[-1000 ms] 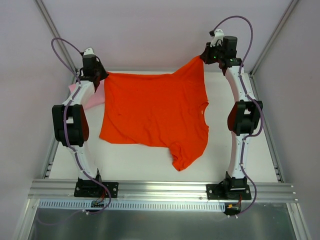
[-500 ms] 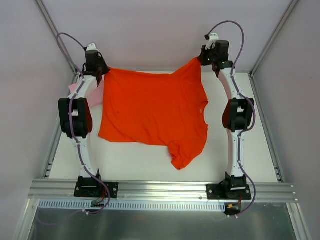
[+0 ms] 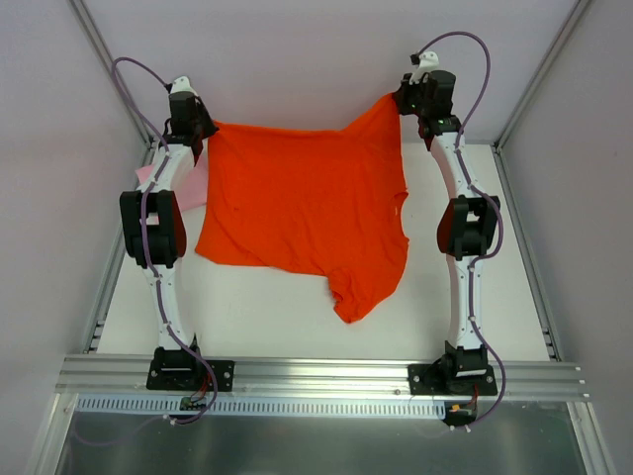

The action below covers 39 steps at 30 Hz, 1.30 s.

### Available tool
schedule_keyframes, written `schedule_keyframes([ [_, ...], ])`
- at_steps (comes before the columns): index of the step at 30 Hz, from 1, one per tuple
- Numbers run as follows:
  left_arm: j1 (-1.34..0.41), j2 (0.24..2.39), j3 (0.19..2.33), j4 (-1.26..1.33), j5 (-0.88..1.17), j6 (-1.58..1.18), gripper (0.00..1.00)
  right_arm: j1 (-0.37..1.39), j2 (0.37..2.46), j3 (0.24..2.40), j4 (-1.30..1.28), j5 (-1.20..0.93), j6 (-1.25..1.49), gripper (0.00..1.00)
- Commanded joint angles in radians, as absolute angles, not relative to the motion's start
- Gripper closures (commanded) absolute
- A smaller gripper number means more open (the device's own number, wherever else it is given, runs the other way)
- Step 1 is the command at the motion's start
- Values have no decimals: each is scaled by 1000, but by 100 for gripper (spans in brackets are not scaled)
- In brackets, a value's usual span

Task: Fold and stack the t-shirts
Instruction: Flatten out the tshirt

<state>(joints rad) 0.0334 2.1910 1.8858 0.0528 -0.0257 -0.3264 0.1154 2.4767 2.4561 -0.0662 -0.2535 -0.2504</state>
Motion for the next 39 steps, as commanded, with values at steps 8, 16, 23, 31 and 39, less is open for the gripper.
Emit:
schedule_keyframes([
  [8, 38, 2197, 1918, 103, -44, -316, 100, 124, 2428, 2453, 17, -252, -235, 99],
  [16, 40, 2146, 1844, 101, -32, -292, 100, 130, 2327, 2292, -48, -284, -244, 99],
  [23, 43, 2103, 1769, 92, -26, -284, 100, 137, 2200, 2140, -81, -284, -276, 99],
  [31, 91, 2108, 1750, 80, 43, -301, 100, 137, 2082, 1996, -67, -281, -304, 99],
  [39, 91, 2111, 1772, 138, 210, -244, 100, 137, 2033, 1959, -55, -288, -301, 99],
])
